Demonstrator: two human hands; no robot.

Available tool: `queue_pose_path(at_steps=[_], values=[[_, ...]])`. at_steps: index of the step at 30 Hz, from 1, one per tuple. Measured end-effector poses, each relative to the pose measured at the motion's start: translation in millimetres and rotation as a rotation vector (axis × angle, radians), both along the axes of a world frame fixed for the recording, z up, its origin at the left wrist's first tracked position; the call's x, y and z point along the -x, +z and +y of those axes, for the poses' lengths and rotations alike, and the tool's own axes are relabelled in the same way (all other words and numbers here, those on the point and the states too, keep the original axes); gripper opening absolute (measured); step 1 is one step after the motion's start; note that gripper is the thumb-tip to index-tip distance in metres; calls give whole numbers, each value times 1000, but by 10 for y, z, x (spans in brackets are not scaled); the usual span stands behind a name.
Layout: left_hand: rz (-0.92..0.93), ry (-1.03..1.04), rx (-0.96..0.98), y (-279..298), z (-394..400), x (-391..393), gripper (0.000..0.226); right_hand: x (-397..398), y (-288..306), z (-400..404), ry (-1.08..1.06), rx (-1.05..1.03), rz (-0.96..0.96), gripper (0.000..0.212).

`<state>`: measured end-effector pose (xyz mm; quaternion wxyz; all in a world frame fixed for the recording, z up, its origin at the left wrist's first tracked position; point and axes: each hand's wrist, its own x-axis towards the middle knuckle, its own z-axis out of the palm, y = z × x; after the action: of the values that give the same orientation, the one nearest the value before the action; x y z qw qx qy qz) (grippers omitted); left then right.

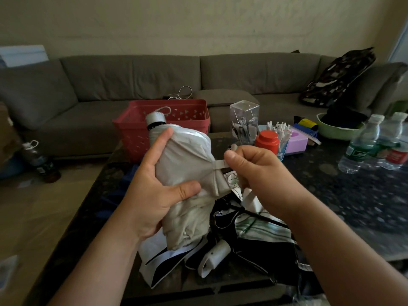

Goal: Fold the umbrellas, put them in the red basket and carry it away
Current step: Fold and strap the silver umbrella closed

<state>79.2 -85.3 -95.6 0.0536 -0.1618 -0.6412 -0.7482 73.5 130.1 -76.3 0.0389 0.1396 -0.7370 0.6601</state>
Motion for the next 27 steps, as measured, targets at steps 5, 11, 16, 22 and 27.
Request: queue_pose_path(at_steps=[5, 11, 16, 22, 27], values=[[25, -118, -138, 36, 8, -56, 106, 12, -8, -8, -63, -64, 82, 60], [42, -121, -233, 46, 67, -83, 102, -1, 3, -14, -79, -65, 63, 60], [57, -136, -155, -16, 90, -68, 105, -9, 27, -19, -18, 59, 14, 34], [111, -153, -8, -40, 147, -87, 108, -23, 98, -43, 1, 63, 156, 10], [128, -195, 56, -33, 155, -99, 107, 3, 114, -4, -39, -30, 249, 10]])
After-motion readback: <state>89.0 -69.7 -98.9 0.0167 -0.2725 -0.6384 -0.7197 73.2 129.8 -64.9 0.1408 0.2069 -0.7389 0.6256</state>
